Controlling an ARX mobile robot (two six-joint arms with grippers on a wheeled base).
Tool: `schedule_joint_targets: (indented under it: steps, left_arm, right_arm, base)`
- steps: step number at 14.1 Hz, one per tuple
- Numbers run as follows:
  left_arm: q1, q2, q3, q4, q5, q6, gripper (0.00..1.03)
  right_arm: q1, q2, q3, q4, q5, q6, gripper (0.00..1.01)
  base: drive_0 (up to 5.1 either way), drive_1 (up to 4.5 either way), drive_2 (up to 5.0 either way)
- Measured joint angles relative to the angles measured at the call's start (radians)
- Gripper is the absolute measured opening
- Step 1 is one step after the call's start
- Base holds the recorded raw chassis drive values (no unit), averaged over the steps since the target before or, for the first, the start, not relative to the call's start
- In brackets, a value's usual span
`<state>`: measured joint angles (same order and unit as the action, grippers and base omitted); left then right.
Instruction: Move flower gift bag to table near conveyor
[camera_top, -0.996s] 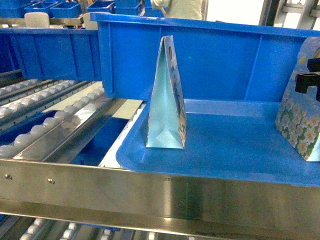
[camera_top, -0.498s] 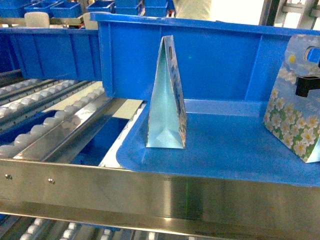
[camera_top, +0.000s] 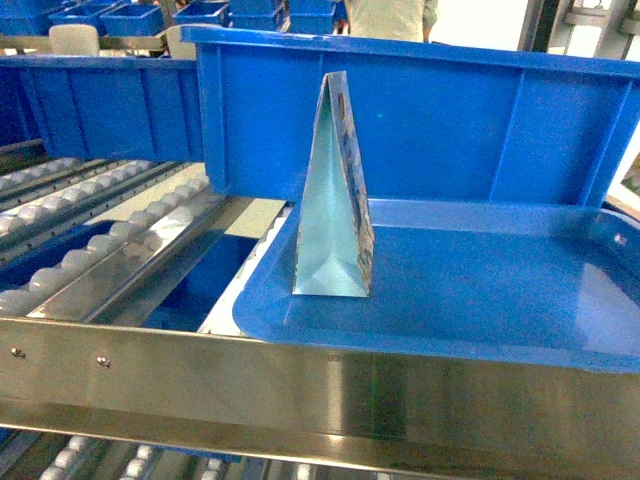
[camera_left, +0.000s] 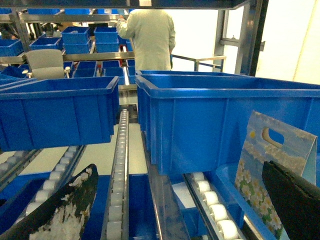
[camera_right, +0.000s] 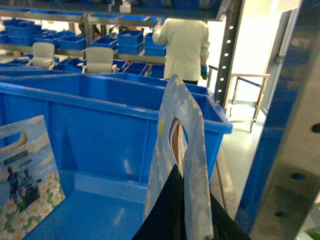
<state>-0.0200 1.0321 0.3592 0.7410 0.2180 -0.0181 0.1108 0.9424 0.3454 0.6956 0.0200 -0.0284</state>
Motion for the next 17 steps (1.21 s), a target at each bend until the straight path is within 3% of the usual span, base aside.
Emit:
schedule_joint_targets:
  steps: [1, 3, 5, 11, 17]
  left_arm:
    - [0.0, 0.0, 0.0, 0.0, 0.0, 0.0, 0.98]
    - [0.0, 0.0, 0.0, 0.0, 0.0, 0.0, 0.98]
    - [0.0, 0.0, 0.0, 0.0, 0.0, 0.0, 0.98]
    - [0.0, 0.0, 0.0, 0.0, 0.0, 0.0, 0.98]
    - [0.0, 0.0, 0.0, 0.0, 0.0, 0.0, 0.98]
  right_arm:
    - [-0.127, -0.164, -0.062, -0.072, -0.078, 0.002, 0.02]
    - [-0.213, -0.294, -0.121, -0.14, -0.135, 0.007, 0.02]
    - [-0.269, -0.381, -0.17, -0.176, -0.162, 0.014, 0.02]
    - [-0.313, -0.476, -0.232, -0.214, -0.181, 0.021, 0.02]
    - [-0.294, -0.543, -0.277, -0.229, -0.155, 0.01, 0.02]
  base:
    - [0.0, 0.0, 0.0]
    - [0.0, 0.0, 0.0]
    - [0.0, 0.0, 0.0]
    - [0.0, 0.0, 0.0]
    - [0.0, 0.0, 0.0]
